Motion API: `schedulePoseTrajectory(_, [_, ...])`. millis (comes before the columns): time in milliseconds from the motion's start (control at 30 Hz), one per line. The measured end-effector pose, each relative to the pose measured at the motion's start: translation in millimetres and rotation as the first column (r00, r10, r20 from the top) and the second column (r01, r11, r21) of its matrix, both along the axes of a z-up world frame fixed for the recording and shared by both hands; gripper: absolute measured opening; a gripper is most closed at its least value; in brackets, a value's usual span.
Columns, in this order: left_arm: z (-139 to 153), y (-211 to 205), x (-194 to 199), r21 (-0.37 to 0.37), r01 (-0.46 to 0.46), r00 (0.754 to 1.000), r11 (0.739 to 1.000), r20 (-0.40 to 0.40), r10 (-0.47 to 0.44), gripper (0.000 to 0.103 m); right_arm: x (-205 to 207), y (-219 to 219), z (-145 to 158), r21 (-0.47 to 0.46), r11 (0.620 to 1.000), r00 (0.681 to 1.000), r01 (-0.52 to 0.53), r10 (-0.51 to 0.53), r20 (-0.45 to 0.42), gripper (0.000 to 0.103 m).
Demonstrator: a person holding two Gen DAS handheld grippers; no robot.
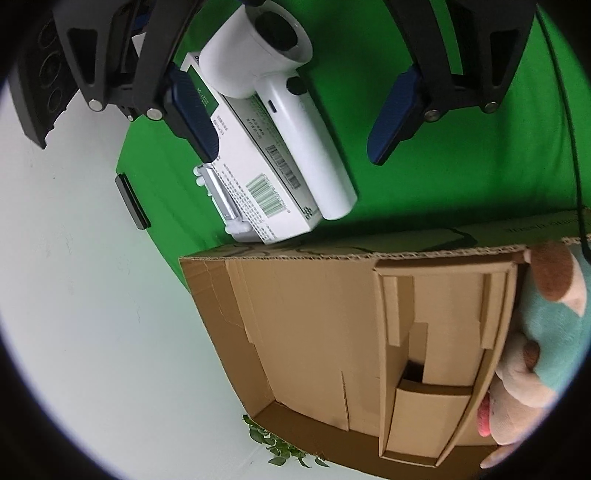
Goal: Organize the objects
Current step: 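Grasp the white hair dryer head with the right gripper while the left gripper grasps its handle, then lift the hair dryer with both grippers and carry it over the large box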
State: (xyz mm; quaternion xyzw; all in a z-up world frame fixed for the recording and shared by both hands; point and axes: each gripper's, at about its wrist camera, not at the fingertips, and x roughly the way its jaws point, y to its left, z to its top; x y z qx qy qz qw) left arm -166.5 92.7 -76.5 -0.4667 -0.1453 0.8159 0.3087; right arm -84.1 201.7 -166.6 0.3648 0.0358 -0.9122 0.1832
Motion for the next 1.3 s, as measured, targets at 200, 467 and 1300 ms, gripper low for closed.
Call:
schedulePoseTrajectory(200, [-10.7,5.9,1.0,0.007,0.013,0.998,1.000,0.053,-0.013,0.071,12.3,-10.8,9.4,-0.043,0.997,0.998,-0.060,0.059,-0.026,0.101])
schedulePoseTrajectory(467, [-25.5,12.6,7.7,-0.059,0.034,0.996,0.998,0.082,-0.029,0.051,10.6,-26.5,-3.3,-0.008,0.997,0.997,-0.080,0.080,0.021,0.082])
schedulePoseTrajectory(1300, [-29.8,-3.0,35.5,-0.009,-0.036,0.989,0.999,0.144,0.037,0.050,34.2,-24.0,-7.0,0.002,0.996,0.983,-0.084,0.082,0.166,0.064])
